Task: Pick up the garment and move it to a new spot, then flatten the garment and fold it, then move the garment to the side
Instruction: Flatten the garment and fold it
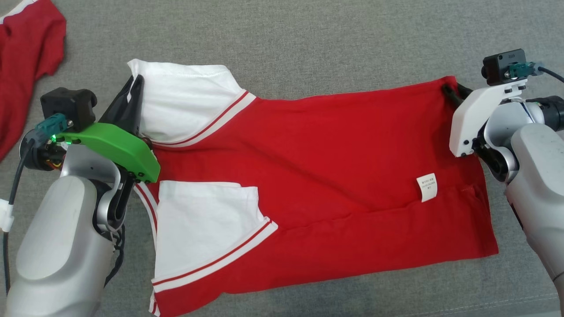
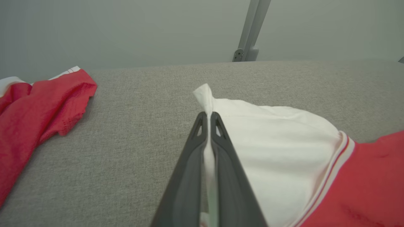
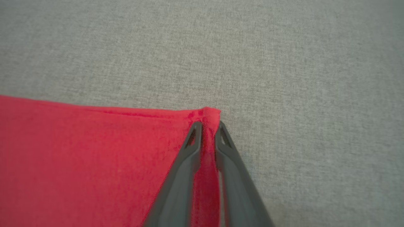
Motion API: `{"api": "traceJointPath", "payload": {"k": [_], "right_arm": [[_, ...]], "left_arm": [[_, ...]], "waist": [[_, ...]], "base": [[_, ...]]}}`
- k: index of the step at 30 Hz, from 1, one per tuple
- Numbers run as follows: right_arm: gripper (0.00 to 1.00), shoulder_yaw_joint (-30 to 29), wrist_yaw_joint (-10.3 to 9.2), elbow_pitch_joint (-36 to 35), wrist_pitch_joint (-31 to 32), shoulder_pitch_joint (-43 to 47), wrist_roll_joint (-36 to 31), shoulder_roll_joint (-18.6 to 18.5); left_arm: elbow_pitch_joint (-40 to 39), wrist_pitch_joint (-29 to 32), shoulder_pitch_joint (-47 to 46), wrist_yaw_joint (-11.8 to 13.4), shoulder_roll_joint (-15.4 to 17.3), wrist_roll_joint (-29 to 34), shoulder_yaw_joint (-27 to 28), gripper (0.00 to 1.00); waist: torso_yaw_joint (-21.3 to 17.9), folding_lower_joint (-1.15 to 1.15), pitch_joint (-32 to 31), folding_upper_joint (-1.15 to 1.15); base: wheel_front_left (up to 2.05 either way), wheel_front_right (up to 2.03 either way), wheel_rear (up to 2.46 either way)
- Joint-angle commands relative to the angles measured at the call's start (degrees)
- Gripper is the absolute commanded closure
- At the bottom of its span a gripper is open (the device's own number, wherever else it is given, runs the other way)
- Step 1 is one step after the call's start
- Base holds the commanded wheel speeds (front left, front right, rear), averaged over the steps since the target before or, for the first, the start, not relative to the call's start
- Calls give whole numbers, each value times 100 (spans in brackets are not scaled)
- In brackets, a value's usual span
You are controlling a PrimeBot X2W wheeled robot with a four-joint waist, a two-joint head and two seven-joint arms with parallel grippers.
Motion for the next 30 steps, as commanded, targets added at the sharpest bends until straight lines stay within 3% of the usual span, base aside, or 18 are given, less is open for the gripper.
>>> {"api": "traceJointPath", "payload": {"k": [1,7,12,14,23,30], "right_arm": [[100,26,-2,117,-121,-97,48,-17],[100,67,-3,379,-754,-261,159,-55],[100,296,-4,178,-1282,8,373,-182],[100,377,-3,16,-1476,193,487,-260],[100,308,-3,-792,-2045,1420,756,-518],[100,-133,-3,-1239,-2119,2333,789,-328]], "left_arm": [[-23,-61,59,-5,46,-74,37,100],[-155,-360,200,-47,59,-73,79,100],[-454,-723,546,-27,85,-52,113,100],[-666,-914,746,54,224,185,56,100],[-2037,-1267,2424,473,253,135,96,100],[-2581,-1271,3476,744,121,-33,0,100]], "waist": [[0,0,0,0],[-20,0,-125,0],[-59,0,-337,0],[-70,0,-439,0],[-66,0,-831,0],[-23,0,-986,0]], "base": [[0,0,0],[0,0,0],[0,0,0],[0,0,0],[0,0,0],[0,0,0]]}}
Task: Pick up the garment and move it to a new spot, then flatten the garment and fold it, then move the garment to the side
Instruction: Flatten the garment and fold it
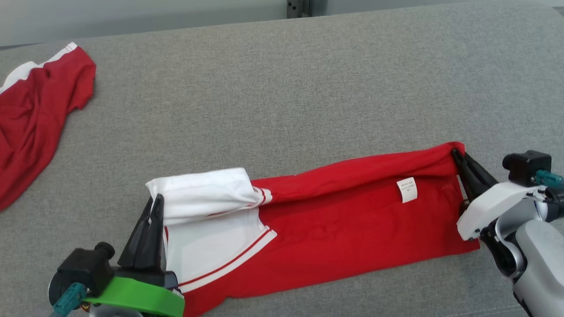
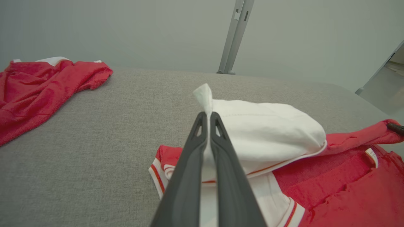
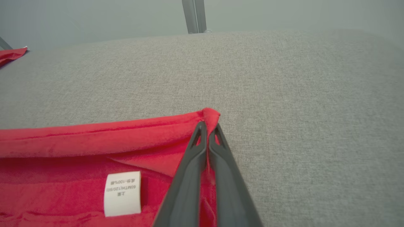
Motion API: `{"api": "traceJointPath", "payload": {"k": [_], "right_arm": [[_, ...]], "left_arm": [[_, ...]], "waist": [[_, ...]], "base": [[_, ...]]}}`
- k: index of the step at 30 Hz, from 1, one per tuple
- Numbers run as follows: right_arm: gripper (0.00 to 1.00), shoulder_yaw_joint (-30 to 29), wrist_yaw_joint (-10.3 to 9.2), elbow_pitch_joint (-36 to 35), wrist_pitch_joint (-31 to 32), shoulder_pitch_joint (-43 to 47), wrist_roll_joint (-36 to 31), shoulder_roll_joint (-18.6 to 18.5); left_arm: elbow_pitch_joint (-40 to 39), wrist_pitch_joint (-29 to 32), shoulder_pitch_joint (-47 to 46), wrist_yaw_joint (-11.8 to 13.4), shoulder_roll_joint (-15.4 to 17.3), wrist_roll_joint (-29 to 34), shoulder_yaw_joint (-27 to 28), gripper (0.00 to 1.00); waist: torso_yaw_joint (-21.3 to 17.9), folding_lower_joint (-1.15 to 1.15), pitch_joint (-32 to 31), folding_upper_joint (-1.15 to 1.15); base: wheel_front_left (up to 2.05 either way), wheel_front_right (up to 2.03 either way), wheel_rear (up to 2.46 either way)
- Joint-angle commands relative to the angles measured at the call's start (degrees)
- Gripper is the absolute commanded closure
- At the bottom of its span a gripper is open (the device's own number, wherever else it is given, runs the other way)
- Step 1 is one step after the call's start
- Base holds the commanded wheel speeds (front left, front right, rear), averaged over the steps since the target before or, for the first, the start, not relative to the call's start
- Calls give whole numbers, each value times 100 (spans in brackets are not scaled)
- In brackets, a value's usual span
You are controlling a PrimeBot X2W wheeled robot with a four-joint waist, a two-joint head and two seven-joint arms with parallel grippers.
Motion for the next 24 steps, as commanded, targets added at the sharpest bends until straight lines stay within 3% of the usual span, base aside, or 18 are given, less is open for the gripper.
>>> {"api": "traceJointPath", "payload": {"k": [1,8,9,10,11,12,18,24], "right_arm": [[100,-65,-4,-76,13,178,13,46],[100,-318,-4,-255,-30,656,-281,263],[87,-351,-4,-275,-61,719,-340,288],[68,-385,-4,-294,-92,783,-389,307],[43,-447,-4,-314,-148,866,-460,324],[0,-522,-4,-344,-208,947,-518,355],[0,-1207,-4,-537,-452,1509,-752,635],[0,-1931,-3,-870,-547,1927,-887,859]], "left_arm": [[5,-36,142,41,-17,-54,-9,100],[463,-210,326,-158,-194,-307,-98,100],[510,-245,349,-178,-215,-327,-107,100],[536,-275,383,-200,-232,-371,-105,83],[546,-309,441,-232,-256,-417,-100,52],[548,-349,503,-273,-267,-471,-98,3],[400,-542,984,-482,-267,-710,53,0],[90,-632,1211,-438,-316,-632,273,0]], "waist": [[23,0,-44,0],[11,0,-85,0],[9,0,-89,0],[8,0,-93,0],[7,0,-97,0],[5,0,-101,0],[-31,0,-141,0],[-8,0,-299,0]], "base": [[0,0,0],[0,0,0],[0,0,0],[0,0,0],[0,0,0],[0,0,0],[0,0,0],[0,0,0]]}}
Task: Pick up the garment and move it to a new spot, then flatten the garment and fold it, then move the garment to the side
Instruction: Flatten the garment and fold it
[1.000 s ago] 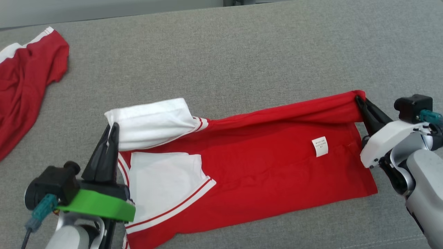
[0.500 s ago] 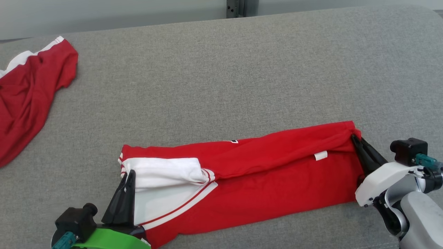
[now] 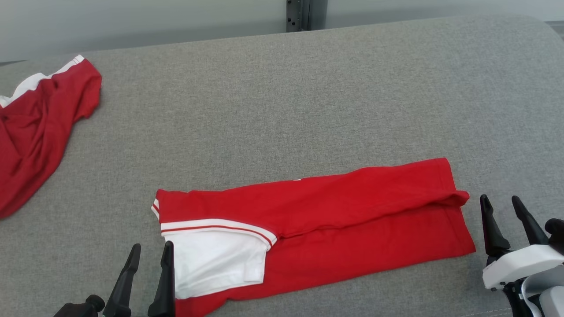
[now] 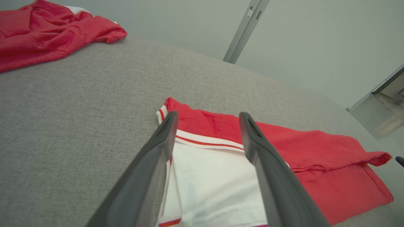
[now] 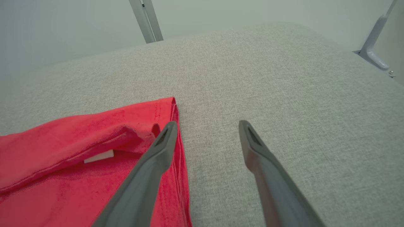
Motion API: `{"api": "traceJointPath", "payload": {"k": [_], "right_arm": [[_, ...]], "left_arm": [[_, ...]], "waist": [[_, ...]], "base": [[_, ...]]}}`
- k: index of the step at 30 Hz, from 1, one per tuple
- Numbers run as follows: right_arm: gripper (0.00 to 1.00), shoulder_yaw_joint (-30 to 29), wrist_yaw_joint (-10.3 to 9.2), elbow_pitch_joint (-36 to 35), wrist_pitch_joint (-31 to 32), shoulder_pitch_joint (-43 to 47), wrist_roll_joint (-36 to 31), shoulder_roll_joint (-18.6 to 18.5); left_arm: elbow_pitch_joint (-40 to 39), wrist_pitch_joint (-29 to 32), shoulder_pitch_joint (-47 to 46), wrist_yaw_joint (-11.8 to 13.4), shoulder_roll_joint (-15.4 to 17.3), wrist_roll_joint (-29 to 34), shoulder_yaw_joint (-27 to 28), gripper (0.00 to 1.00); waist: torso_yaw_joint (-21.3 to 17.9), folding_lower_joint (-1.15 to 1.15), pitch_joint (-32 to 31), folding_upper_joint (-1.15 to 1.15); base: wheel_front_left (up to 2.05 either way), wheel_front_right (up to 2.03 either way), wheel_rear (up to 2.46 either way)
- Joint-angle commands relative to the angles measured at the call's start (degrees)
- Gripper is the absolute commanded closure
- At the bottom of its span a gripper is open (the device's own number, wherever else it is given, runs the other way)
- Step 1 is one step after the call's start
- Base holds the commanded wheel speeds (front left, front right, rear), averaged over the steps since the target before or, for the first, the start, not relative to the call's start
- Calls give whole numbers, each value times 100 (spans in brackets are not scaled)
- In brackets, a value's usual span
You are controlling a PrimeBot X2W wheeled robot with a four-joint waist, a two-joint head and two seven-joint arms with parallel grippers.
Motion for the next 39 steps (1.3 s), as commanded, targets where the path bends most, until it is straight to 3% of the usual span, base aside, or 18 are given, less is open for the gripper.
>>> {"api": "traceJointPath", "payload": {"k": [1,10,23,34,35,36,37,39], "right_arm": [[0,-135,-2,-126,-34,73,-68,38],[0,-425,-1,-380,618,-279,-327,326],[0,-98,-2,1048,1573,-1030,-441,336],[0,318,-2,1508,1851,-926,-251,248],[19,362,-2,1555,1874,-949,-226,261],[28,394,-2,1598,1872,-984,-216,269],[64,428,-2,1645,1882,-1012,-201,277],[83,475,-2,1719,1882,-1055,-205,283]], "left_arm": [[-22,-16,18,17,9,74,16,0],[241,-42,-481,84,-179,348,-128,0],[631,-63,-687,21,-380,496,-177,0],[679,-66,-697,-35,-441,554,-116,0],[679,-67,-704,-39,-444,562,-110,0],[680,-67,-708,-39,-448,566,-102,0],[680,-67,-709,-40,-451,567,-98,0],[685,-67,-713,-44,-456,580,-86,0]], "waist": [[-3,0,-87,0],[1,0,-327,0],[324,0,-345,0],[334,0,-287,0],[330,0,-280,0],[327,0,-274,0],[323,0,-268,0],[311,0,-258,0]], "base": [[0,0,0],[0,0,0],[0,0,0],[0,0,0],[0,0,0],[0,0,0],[0,0,0],[0,0,0]]}}
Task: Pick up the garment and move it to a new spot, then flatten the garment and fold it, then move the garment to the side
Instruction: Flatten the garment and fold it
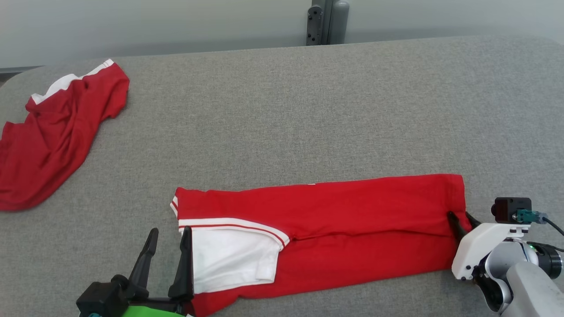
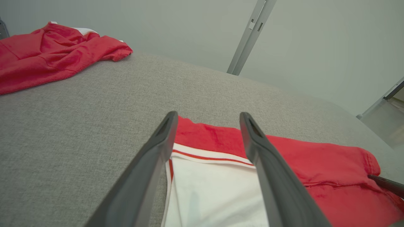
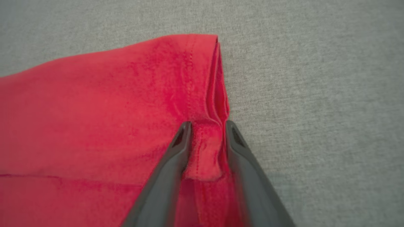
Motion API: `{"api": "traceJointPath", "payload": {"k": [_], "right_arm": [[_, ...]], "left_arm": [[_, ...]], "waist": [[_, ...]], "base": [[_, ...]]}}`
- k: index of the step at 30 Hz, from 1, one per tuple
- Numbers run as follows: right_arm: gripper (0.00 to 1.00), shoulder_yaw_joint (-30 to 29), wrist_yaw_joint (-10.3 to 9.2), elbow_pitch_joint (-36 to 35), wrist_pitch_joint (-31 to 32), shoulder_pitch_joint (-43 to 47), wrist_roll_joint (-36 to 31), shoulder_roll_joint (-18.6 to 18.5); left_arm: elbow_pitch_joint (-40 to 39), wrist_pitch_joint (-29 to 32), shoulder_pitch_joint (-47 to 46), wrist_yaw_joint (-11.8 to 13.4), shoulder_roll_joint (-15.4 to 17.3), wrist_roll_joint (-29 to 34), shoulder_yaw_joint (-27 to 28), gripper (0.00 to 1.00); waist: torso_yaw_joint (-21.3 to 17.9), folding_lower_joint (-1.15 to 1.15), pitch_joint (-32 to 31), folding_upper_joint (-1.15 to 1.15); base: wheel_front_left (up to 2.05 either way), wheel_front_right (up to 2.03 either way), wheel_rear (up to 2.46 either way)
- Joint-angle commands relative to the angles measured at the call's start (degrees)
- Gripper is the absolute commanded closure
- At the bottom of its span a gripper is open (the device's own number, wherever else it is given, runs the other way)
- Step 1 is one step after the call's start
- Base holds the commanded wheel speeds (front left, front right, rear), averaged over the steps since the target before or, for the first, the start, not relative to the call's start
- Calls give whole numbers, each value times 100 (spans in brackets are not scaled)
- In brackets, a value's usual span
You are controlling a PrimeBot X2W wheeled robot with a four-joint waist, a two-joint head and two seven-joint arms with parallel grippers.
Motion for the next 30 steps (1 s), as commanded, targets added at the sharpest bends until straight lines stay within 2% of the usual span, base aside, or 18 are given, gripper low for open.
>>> {"api": "traceJointPath", "payload": {"k": [1,10,20,26,30], "right_arm": [[100,62,-2,143,57,10,20,34],[100,4,-10,145,-113,-410,211,-222],[100,-299,-6,-137,65,-512,173,-830],[100,-457,-6,-359,176,-454,221,-884],[100,-288,-2,-718,337,-389,493,-693]], "left_arm": [[4,-26,-96,-8,-14,58,33,0],[12,-23,-146,34,79,197,126,0],[28,-23,-335,90,188,307,277,0],[130,-24,-453,80,166,328,317,0],[224,-24,-517,57,136,347,346,0]], "waist": [[-15,0,11,0],[-301,0,-2,0],[-842,0,-17,0],[-1020,0,2,0],[-1030,0,-38,0]], "base": [[0,0,0],[0,0,0],[0,0,0],[0,0,0],[0,0,0]]}}
